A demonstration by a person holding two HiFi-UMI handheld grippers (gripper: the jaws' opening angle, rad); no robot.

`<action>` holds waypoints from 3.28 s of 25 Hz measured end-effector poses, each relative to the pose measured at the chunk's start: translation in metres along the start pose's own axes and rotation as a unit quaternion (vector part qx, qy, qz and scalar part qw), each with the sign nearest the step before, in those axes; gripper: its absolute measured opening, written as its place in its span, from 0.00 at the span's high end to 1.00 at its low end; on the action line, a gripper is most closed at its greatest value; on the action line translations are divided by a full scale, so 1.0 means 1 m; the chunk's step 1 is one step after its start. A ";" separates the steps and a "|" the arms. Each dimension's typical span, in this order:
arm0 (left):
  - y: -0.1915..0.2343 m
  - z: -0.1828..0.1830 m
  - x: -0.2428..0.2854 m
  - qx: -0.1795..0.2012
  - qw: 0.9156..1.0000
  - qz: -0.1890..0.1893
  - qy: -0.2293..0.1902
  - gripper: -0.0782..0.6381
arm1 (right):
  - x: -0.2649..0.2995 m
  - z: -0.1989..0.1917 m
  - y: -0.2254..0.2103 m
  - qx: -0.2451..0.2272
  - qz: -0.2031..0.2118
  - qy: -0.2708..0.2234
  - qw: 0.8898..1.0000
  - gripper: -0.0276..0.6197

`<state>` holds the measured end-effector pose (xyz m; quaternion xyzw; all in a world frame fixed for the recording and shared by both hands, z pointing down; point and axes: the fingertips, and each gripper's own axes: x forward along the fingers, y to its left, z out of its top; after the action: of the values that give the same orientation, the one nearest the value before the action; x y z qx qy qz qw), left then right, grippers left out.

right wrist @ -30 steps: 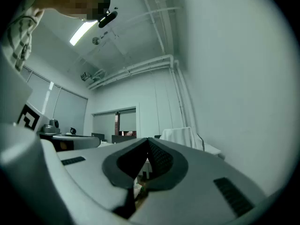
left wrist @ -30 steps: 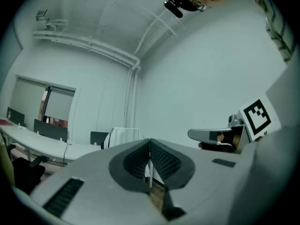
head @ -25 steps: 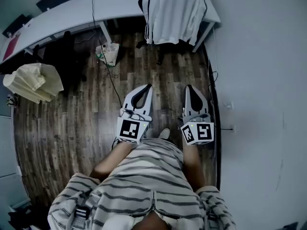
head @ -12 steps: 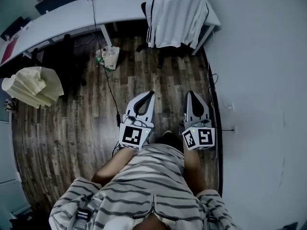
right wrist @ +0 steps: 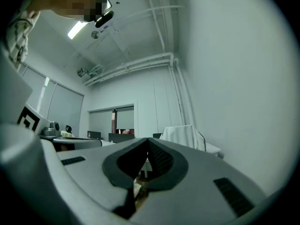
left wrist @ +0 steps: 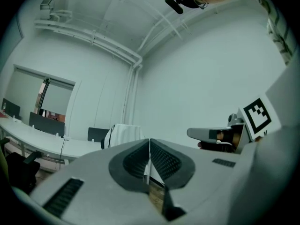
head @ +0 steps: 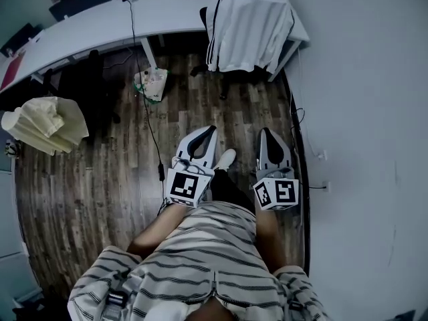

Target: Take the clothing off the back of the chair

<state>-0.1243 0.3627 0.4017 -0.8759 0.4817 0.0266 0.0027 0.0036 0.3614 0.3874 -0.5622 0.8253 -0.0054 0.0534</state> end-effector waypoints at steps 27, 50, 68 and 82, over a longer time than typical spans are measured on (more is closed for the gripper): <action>0.123 0.008 0.320 0.005 1.000 0.018 0.016 0.86 | 0.277 0.002 -0.188 0.001 -0.008 0.004 1.000 0.93; 0.196 -0.009 0.433 -0.003 0.998 0.027 0.054 0.86 | 0.393 -0.024 -0.246 0.020 -0.035 0.050 0.998 0.93; 0.257 -0.026 0.505 -0.012 0.997 0.018 0.072 0.85 | 0.470 -0.039 -0.274 0.028 -0.065 0.069 0.995 0.93; 0.282 -0.033 0.540 -0.010 0.993 0.087 0.085 0.59 | 0.497 -0.052 -0.336 0.042 -0.049 0.087 0.994 0.60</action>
<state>-0.0717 -0.2450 0.4142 -0.8298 0.5542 -0.0428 -0.0488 0.1304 -0.2267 0.4214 -0.5967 0.7971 -0.0920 0.0044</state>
